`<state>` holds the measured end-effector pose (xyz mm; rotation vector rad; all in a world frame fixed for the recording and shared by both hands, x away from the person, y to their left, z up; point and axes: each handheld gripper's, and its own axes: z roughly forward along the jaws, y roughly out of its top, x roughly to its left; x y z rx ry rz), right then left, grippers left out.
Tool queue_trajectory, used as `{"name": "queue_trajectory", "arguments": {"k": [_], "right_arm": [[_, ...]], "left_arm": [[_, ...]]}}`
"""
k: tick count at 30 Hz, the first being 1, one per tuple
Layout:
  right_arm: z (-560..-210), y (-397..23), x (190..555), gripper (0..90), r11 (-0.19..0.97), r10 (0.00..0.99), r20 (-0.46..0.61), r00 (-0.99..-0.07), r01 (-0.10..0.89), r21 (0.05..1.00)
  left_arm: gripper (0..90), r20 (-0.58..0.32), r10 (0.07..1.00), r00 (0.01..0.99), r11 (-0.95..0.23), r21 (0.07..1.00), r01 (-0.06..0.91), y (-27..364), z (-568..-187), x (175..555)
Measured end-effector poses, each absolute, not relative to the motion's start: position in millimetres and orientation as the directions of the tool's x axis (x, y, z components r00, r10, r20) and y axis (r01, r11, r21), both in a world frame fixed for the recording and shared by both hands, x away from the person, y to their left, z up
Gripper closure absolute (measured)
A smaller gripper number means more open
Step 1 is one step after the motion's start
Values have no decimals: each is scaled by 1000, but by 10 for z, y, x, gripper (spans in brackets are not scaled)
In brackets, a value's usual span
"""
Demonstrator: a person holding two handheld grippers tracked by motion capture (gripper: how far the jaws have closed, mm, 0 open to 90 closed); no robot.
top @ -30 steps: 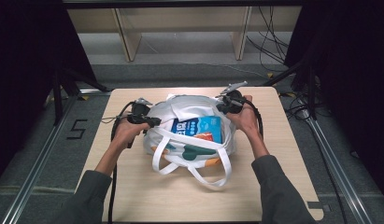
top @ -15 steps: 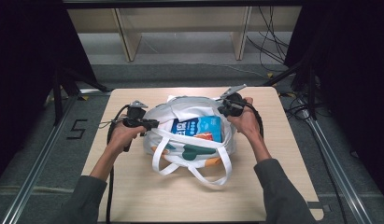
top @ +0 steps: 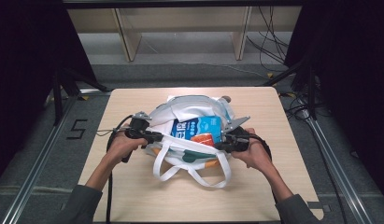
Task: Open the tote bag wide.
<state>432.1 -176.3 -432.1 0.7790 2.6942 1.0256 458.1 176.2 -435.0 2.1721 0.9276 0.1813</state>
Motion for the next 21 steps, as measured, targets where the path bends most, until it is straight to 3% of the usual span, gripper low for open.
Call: {"name": "queue_trajectory", "arguments": {"k": [8,13,21], "right_arm": [[-4275,-1699,4340,898,628,534,-14,-846,386,676],[-4136,-1754,4330,889,562,572,-18,-820,377,736],[-4031,-1859,4310,854,535,594,-21,-804,376,757]], "left_arm": [[816,-110,598,794,-581,622,525,1747,-4342,4408],[809,-145,640,755,-484,686,542,1780,-4307,4390],[765,-163,654,739,-413,742,529,1805,-4217,4315]]}}
